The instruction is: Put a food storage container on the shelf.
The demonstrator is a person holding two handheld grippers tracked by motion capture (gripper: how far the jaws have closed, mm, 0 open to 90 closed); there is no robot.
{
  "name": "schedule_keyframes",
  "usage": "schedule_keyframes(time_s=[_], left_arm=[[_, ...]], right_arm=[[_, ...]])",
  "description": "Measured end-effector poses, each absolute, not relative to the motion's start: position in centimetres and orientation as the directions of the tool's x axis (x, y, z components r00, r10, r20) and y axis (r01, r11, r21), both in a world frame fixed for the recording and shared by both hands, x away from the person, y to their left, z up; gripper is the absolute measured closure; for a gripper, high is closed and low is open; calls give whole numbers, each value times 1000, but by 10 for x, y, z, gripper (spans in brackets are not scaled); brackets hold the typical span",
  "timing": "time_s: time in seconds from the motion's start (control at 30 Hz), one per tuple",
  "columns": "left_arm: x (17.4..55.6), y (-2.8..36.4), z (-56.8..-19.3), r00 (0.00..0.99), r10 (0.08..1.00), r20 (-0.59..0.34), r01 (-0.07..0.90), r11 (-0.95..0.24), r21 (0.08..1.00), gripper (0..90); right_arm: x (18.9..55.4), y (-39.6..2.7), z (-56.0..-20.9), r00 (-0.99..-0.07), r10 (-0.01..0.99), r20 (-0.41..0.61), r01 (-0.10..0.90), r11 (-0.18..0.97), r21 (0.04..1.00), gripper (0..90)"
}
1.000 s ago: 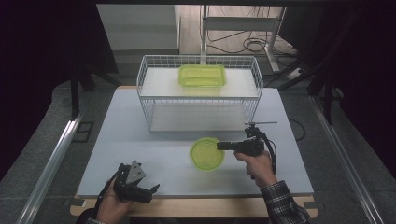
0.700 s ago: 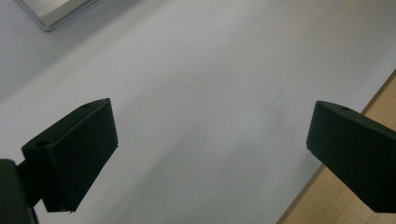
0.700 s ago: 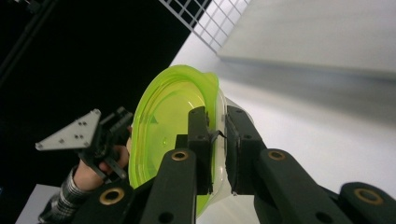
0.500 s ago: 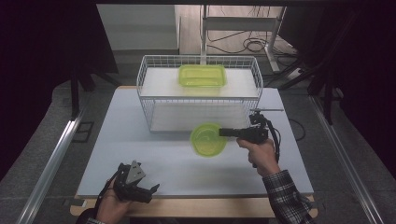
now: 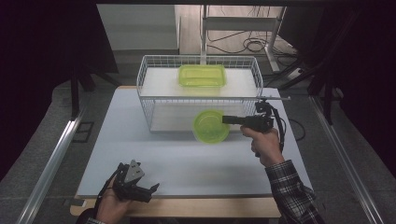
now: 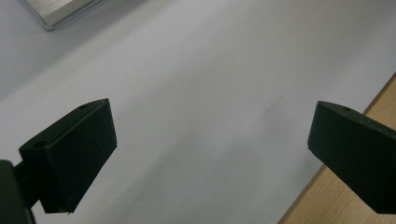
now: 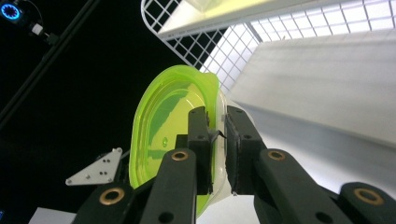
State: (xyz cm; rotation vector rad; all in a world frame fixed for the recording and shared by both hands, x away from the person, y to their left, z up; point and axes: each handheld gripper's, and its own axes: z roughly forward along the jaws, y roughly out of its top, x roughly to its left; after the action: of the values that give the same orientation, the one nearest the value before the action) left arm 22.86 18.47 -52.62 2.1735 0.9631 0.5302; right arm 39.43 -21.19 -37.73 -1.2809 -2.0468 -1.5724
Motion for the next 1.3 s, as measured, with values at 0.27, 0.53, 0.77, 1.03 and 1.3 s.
schedule_keyframes(time_s=[0.27, 0.53, 0.77, 1.03, 1.3], left_arm=[[229, 185, -527, 642, 761, 89, 480, -490, 728, 11], [229, 185, -527, 641, 762, 94, 477, -491, 729, 11], [229, 185, -527, 641, 761, 96, 475, -492, 729, 10], [229, 185, -527, 641, 762, 93, 475, -489, 731, 10], [229, 187, -525, 635, 769, 76, 480, -470, 741, 10]], right_arm=[[401, -209, -355, -588, 486, 647, 743, 10, 669, 812], [408, -204, -338, -598, 484, 638, 729, -2, 685, 812], [413, -200, -325, -605, 484, 632, 716, -18, 698, 812], [421, -195, -307, -610, 500, 615, 695, -35, 718, 812], [431, -190, -288, -611, 523, 594, 671, -56, 740, 812]])
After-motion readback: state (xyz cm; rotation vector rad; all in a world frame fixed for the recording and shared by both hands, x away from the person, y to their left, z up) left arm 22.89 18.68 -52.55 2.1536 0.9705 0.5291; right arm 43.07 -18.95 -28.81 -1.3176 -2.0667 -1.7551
